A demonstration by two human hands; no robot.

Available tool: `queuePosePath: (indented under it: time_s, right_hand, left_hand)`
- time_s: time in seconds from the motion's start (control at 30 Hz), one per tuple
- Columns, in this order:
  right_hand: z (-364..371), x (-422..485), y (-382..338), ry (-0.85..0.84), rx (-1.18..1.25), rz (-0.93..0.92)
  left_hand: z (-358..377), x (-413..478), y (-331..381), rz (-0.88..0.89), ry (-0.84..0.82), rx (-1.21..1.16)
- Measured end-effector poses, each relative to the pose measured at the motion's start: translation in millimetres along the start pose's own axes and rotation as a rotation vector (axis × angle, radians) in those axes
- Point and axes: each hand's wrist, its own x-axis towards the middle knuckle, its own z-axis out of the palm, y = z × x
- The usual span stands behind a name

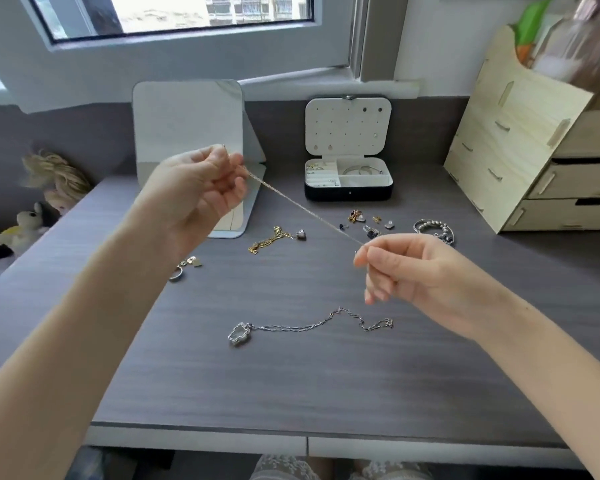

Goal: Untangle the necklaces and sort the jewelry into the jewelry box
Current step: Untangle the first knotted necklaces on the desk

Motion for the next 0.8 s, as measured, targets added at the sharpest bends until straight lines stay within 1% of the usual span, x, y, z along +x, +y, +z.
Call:
queuePosePath:
  time_s: [0.03,0.1,0.17,0.2,0.33,0.43,0.53,0.63,0.73,0.8]
  right_hand:
    - [-1.8,-0.8,-1.3,0.01,0.004,0.024]
    - [-2.8,-0.8,-2.8,0.034,-0.073,0.063]
    - [2.0,1.8,-4.1,0.051,-0.24,0.081]
    - [6.4,4.5,-4.4,0.058,-0.328,0.08]
    - [32.9,28.2,1.7,0.07,-0.56,0.056]
    - [59.1,59.3,17.9,0.05,-0.753,0.003]
    - [83.1,87.7,37.3,0.055,-0.925,-0.056]
    - [98.1,103.4,50.4,0.08,-1.041,-0.092]
    - [101.9,109.8,59.2,0.127,-1.131,-0.116]
    - [103.3,113.2,63.4,0.138,-1.179,-0.163]
  left_hand:
    - [-4.7,-0.8,-3.0,-0.023,0.036,-0.023]
    - [-15.4,-3.7,-7.8,-0.056,0.101,-0.043]
    - [-30.3,-9.3,-11.2,-0.064,0.157,-0.003]
    - [-40.2,-12.6,-12.4,-0.055,0.185,0.06]
    - [-88.5,-27.5,-13.7,0.025,0.316,0.449]
    - [-125.3,-35.9,-10.5,0.081,0.454,0.727]
    - [-159.9,-42.0,-11.2,0.063,0.561,1.041]
    - [-181.2,-46.0,-15.9,0.055,0.587,1.249]
    - [-188.4,-45.0,-19.5,0.131,0.603,1.451]
    - [-189.2,-41.2,-19.4,0.188,0.609,1.539]
